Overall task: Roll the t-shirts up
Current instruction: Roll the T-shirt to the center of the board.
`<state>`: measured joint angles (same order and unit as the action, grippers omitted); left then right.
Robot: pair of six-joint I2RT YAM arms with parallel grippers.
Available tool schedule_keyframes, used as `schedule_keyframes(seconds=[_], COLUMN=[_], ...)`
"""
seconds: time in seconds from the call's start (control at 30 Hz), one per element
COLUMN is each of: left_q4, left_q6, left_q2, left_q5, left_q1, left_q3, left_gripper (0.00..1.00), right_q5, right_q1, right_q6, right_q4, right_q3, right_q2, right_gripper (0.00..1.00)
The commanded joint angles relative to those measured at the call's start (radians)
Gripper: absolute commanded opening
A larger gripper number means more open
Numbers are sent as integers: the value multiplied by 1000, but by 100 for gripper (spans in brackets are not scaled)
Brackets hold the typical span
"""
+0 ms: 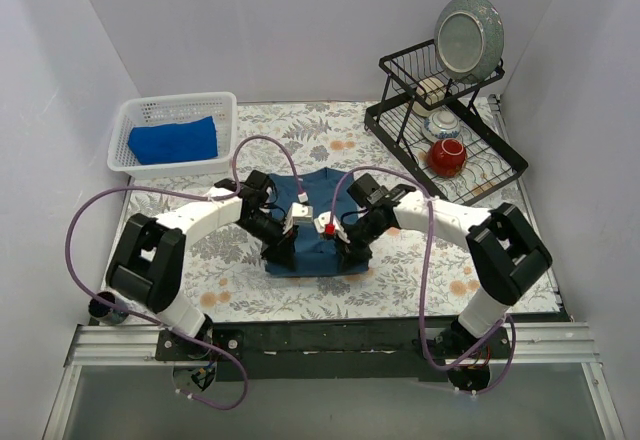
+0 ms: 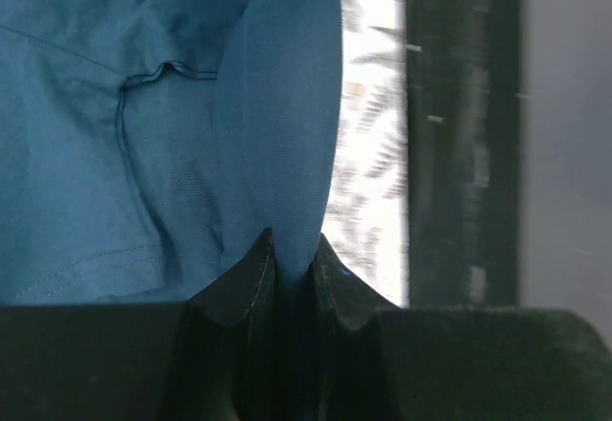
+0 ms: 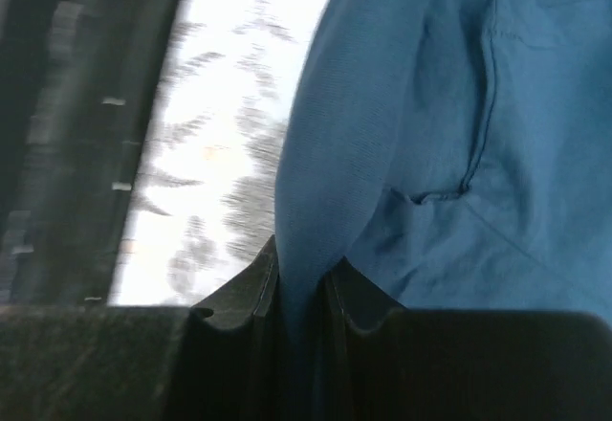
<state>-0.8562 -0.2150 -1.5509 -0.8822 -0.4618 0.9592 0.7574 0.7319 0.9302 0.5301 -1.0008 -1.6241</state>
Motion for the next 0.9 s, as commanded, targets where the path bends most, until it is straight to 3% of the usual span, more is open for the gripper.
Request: schedule_keyframes(seconds=[0.0,0.23,0.4,0.5,0.57,0.67,0.8,0.87], left_q4=[-303,-245,-222,-160,-138,-78,-76,-58], left_q6=[-125,-147,-149,-103,-104,-86,-83,-112], left_q2=[-67,-216,-365,-397,-408,-370,-272,-151], left_q5=[-64,-64,-54,-35,6,55,80,118], left_q1=[31,58,81,98,107,123,146,144], left_q3=[19,30,79,99,99,93,119,95], left_gripper=[0,0,4,10,20,34,40,41], right_q5=[132,192,180,172,171,160,126,115], right_q1=[-12,-42,-92,-120,-138,-150,-154,-154], right_q6=[126,269,308,306,309,282,213,145], right_q4=[426,637,699,725,761,772,771,771], right_q3=[-73,-243,-318,-351,-396,-453,-535,-582], right_q2=[-107,-351,-511,-594,-656,-713,-776,-821], right_gripper=[1,1,1,1,1,1,1,1])
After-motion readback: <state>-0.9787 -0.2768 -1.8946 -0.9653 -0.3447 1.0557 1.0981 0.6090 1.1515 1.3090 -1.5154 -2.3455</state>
